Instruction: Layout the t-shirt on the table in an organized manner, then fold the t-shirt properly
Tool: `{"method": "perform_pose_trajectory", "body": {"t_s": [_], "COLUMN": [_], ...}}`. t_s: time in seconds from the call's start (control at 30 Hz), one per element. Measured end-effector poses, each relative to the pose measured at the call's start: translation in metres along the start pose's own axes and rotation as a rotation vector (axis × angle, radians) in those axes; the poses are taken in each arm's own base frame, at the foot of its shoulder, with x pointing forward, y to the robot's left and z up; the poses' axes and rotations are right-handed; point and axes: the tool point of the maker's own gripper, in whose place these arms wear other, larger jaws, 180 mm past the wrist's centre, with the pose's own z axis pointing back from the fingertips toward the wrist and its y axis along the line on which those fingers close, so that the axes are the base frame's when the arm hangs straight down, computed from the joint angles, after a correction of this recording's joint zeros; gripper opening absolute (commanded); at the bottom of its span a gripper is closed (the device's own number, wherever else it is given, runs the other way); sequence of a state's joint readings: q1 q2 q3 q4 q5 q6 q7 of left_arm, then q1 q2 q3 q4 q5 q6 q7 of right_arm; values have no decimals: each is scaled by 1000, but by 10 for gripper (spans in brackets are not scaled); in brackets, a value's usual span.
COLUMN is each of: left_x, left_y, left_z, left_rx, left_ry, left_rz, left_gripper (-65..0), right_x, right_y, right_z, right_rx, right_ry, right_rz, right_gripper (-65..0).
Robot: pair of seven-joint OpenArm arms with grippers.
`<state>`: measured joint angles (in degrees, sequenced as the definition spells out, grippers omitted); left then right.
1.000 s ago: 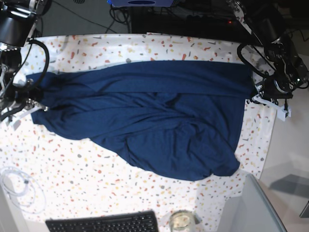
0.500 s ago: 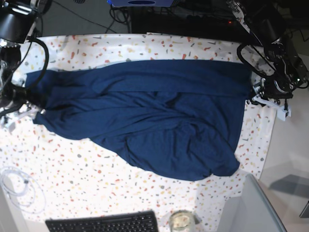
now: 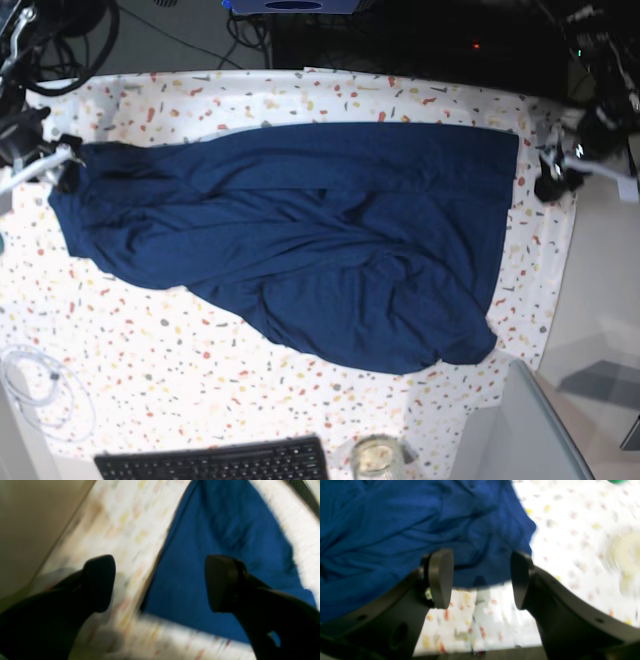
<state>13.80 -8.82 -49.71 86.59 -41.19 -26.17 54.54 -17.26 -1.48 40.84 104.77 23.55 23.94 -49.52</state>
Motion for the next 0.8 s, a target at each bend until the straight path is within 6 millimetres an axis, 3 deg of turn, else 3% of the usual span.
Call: {"method": "perform_pose_trajectory", "body": {"t_s": [0.07,0.13,0.3,0.37,0.5,0.63,0.8], "left_x": [-20,-27,-70,-80,-80,-81,-79], "left_y": [2,-1,6,3,0,3,0], "left_z": [7,10,-2,-8,-26,-28,-33], "left_rx": [-15,-58,-33,-43,-65,-68,-74], "left_ry": [31,-15,68,76,43,34,28], "left_rz": [-66,-82,-119,-112,-56,-30,-24], "left_gripper": [-125,-125,-125,-125,-125,-125,-125], "right_x": [-6,-14,-17,-18,-32,-40,-81], "right_y": [-1,5,7,7,7,7,-1], "right_z": [5,8,11,10,0,-7,-21], "right_rx": [18,52,79,79,100,168,179], "right_ry": [-22,-26,-26,-24,14,-20,81], "right_rz": [-10,13,64,62,23,-122,-245], "right_gripper": [-302,-302,-299,-260,-96,-104,-101]}}
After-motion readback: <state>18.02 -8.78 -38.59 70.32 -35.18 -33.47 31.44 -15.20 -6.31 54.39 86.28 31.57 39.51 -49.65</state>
